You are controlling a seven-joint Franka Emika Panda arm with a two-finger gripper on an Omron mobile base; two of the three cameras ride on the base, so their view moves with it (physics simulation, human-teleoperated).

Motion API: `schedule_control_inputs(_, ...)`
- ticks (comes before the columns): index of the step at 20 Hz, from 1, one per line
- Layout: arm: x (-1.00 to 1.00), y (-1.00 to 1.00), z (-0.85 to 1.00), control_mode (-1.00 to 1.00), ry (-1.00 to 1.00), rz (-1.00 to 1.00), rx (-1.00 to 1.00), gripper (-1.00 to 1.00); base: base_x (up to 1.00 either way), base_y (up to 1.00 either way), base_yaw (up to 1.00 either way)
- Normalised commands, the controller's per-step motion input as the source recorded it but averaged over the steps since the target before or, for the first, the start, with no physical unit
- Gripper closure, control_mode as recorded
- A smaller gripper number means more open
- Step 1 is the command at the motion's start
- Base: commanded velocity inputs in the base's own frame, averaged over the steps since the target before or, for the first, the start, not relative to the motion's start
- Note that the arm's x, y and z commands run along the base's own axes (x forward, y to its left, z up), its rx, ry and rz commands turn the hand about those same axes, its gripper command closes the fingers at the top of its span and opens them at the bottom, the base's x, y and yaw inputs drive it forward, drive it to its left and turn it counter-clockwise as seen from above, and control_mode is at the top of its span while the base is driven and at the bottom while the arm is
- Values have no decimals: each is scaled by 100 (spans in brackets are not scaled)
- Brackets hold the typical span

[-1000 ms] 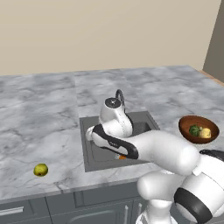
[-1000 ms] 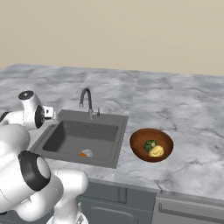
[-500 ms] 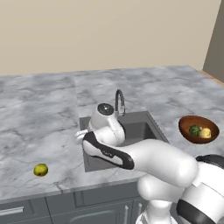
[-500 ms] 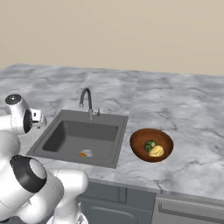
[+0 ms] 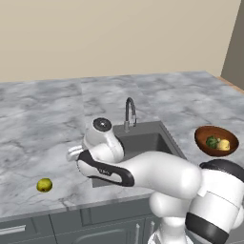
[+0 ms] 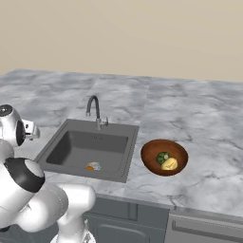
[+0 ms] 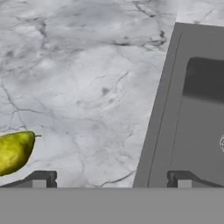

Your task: There is a mixed pile of frozen fruits and vegetables on the counter. Locate all the frozen vegetables and place the items in a bowl on the counter. Take all the frozen fruits and defrost them in a running sink.

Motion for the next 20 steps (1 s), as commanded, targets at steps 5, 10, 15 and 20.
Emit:
schedule_control_inputs(5, -13, 43, 1, -100, 0, 0, 5, -100, 0, 0, 0)
schedule_control_inputs(10, -11, 28, 1, -100, 1, 0, 10, -100, 0, 0, 0)
schedule_control_inputs(15, -17, 29, 0, -100, 5, 0, 7, -100, 0, 0, 0)
schedule_control_inputs(20, -19, 28, -9, -100, 9, 0, 3, -100, 0, 0, 0)
